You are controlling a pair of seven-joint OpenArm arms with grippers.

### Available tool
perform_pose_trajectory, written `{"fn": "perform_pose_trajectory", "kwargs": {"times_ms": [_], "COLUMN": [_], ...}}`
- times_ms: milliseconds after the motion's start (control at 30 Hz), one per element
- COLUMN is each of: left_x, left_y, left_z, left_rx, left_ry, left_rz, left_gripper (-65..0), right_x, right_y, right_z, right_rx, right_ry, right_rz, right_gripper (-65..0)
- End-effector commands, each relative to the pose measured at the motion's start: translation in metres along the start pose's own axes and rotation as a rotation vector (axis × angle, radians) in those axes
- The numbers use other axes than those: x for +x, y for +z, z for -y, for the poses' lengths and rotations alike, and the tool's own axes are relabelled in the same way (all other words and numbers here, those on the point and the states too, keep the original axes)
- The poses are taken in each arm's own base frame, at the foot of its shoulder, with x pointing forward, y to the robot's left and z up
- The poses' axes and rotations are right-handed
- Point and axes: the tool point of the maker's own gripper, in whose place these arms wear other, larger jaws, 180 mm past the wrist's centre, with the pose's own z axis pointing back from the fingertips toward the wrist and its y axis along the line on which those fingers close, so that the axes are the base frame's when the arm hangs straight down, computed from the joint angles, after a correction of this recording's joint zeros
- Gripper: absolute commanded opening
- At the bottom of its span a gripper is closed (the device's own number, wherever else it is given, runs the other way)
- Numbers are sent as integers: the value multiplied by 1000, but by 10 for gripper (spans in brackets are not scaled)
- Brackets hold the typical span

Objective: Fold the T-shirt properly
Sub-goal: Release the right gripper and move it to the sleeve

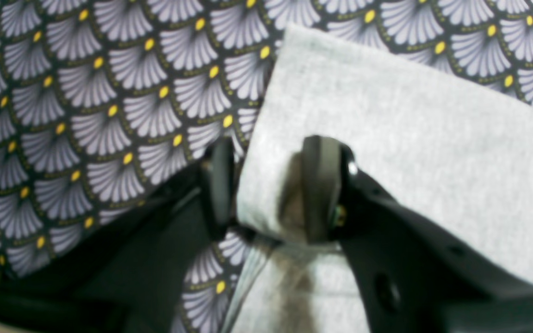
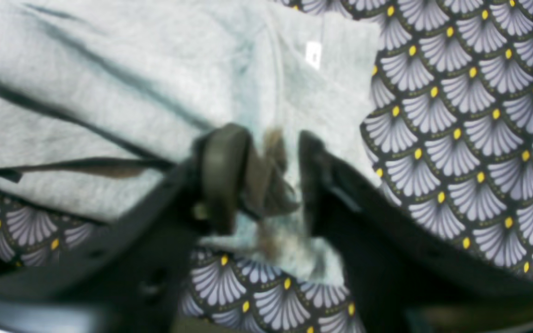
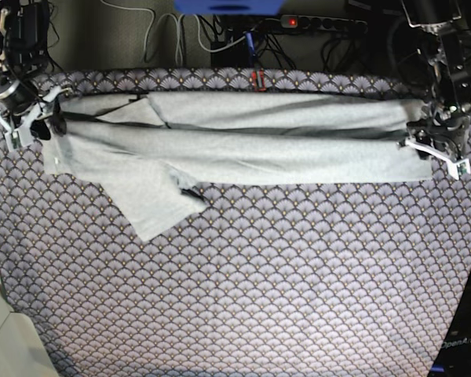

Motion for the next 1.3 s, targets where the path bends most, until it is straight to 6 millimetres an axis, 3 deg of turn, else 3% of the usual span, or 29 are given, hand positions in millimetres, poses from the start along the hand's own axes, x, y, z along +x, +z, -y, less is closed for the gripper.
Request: {"fn": "perform_pose_trajectory", "kwargs": {"times_ms": [0, 100, 233, 367, 467, 633, 1033, 1267], "left_x": [19, 19, 19, 24, 26, 27, 24, 24], "left_y": [3, 4, 5, 8, 10, 10, 9, 9], "left_z": [-2, 0, 0, -14, -11, -11, -7, -6], "left_rx": [-7, -31, -36, -26, -57, -64, -73, -74], "left_ry": [1, 29, 42, 105, 97, 93, 96, 97], "left_rz": [52, 51, 53, 69, 75, 77, 71, 70], "left_gripper": [-404, -404, -404, -404, -404, -404, -404, -404], "right_x": [12, 14, 23, 30, 39, 76, 169, 161], "right_y": [4, 4, 16, 27, 28, 19, -72, -126], "right_z": [7, 9, 35, 52, 52, 43, -24, -33], "right_rx": [-10, -16, -89, -140, -145, -133, 85, 161], "right_ry": [19, 20, 3, -1, 10, 20, 144, 54], "right_rz": [32, 37, 70, 95, 117, 216, 151, 55], "right_gripper": [-365, -324, -324, -324, -324, -323, -323, -323]}}
